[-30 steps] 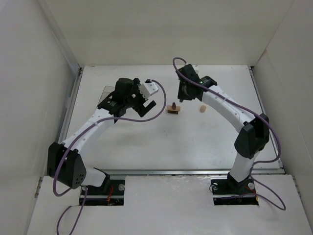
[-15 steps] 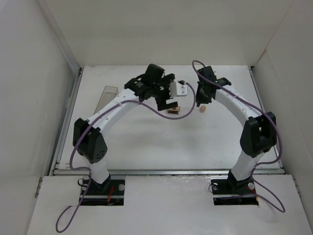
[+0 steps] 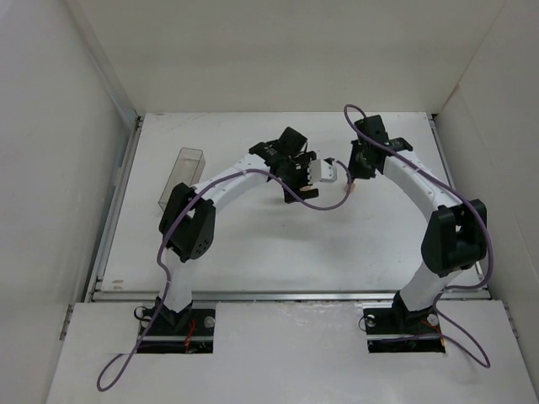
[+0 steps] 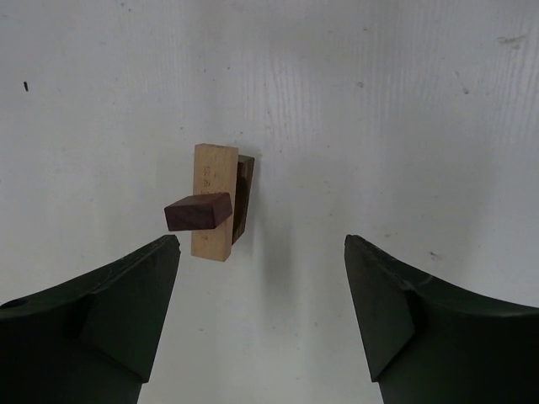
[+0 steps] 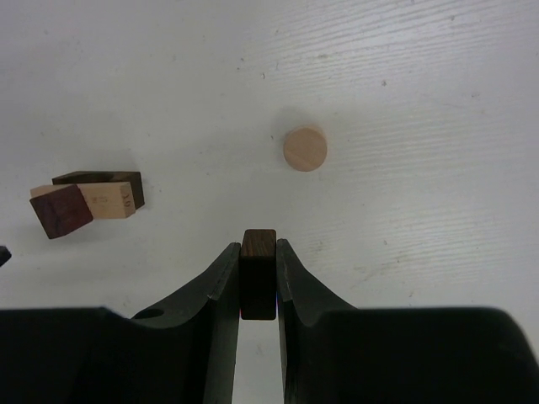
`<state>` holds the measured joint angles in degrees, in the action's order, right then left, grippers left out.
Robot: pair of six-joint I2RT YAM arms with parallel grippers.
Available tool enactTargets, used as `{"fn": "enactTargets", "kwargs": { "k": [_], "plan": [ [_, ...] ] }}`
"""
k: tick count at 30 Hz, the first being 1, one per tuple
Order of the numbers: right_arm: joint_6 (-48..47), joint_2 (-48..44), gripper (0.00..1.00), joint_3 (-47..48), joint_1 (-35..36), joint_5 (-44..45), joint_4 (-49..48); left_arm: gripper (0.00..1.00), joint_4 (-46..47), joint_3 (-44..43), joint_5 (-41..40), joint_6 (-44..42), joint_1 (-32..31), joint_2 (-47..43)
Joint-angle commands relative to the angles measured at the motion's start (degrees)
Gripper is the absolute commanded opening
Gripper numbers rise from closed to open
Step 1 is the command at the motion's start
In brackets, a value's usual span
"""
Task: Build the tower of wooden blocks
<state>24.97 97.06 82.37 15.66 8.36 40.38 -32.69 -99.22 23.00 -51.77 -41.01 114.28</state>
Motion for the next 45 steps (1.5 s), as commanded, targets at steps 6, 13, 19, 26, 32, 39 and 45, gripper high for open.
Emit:
{"fn": "enactTargets", "kwargs": {
  "k": [6, 13, 19, 26, 32, 39, 45],
  "plan": [
    [-3.0, -3.1, 0.0, -1.24, -0.54, -1.94, -3.03, 0.73, 4.03, -0.3, 4.65, 5.71, 3.03, -3.95],
    [-0.9, -1.53, 0.0, 1.74, 2.26, -3.09, -4.08, 0.74, 5.43, 8.32, -4.06, 13.95, 6.64, -13.36],
    [1.92, 6.56, 0.0, 11.84, 8.77, 4.73, 1.98, 0.74, 7.9, 10.36, -18.07, 24.24, 9.72, -15.84],
    [4.38, 9.19, 0.0, 13.77, 13.43, 5.44, 1.98, 0.74, 9.21, 14.84, -20.28, 31.37, 12.63, -20.41],
    [6.14, 13.16, 0.0, 16.86, 15.18, 7.28, 4.53, 0.73, 10.36, 17.13, -23.36, 34.37, 13.77, -20.94],
    [8.6, 15.53, 0.0, 16.86, 15.19, 7.64, 4.01, 0.73, 12.56, 18.89, -24.41, 36.21, 14.91, -22.78],
    [9.13, 17.2, 0.0, 18.0, 16.33, 7.11, 3.48, 0.73, 14.41, 19.94, -25.46, 37.35, 15.44, -23.93]
  ]
}}
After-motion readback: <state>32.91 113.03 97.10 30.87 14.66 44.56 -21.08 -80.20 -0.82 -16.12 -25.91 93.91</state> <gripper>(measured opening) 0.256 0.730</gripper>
